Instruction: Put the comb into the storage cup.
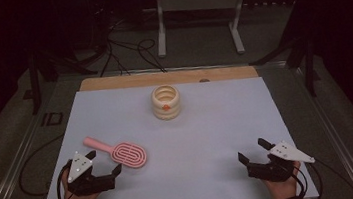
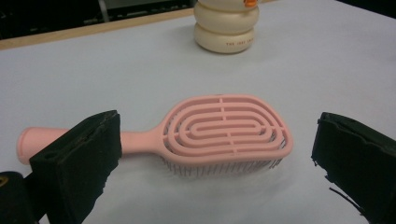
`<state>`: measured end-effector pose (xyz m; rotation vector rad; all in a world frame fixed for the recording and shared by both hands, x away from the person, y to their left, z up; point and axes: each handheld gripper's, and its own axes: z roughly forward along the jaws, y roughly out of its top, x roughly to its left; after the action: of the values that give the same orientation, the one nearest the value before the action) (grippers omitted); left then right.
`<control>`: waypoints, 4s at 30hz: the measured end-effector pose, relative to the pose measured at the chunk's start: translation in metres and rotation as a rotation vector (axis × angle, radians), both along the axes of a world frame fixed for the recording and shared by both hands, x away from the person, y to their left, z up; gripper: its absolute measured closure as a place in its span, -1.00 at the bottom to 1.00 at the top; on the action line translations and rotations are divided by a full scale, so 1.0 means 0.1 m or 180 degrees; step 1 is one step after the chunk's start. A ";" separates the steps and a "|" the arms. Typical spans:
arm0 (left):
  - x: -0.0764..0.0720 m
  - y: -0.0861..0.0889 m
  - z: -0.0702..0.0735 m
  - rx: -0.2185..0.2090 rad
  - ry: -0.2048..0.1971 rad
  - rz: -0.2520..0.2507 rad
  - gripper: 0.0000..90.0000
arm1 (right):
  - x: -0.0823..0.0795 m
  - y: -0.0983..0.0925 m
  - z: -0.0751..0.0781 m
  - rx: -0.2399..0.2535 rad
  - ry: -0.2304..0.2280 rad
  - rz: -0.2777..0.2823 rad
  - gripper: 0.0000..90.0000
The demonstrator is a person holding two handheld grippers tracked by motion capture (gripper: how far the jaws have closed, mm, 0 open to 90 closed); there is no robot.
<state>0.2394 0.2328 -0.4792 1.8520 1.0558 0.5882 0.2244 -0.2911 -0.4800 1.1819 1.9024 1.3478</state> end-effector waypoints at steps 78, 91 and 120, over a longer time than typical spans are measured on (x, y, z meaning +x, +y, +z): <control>0.86 -0.83 -0.17 0.0553 0.0702 0.0032 0.99 | 0.03 -0.04 -0.03 0.0024 0.0061 -0.0069 -0.79; 1.10 -0.80 -0.17 0.0424 0.0840 0.0264 0.97 | 0.03 -0.05 -0.03 0.0049 0.0064 -0.0080 -0.79; 0.63 -0.45 0.16 -0.0217 0.0193 0.0266 -0.15 | 0.03 -0.06 -0.02 0.0080 0.0043 -0.0038 -0.79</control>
<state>0.3022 0.1874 -0.4633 1.7829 1.1837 0.5410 0.2270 -0.2967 -0.4819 1.2156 1.8900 1.3646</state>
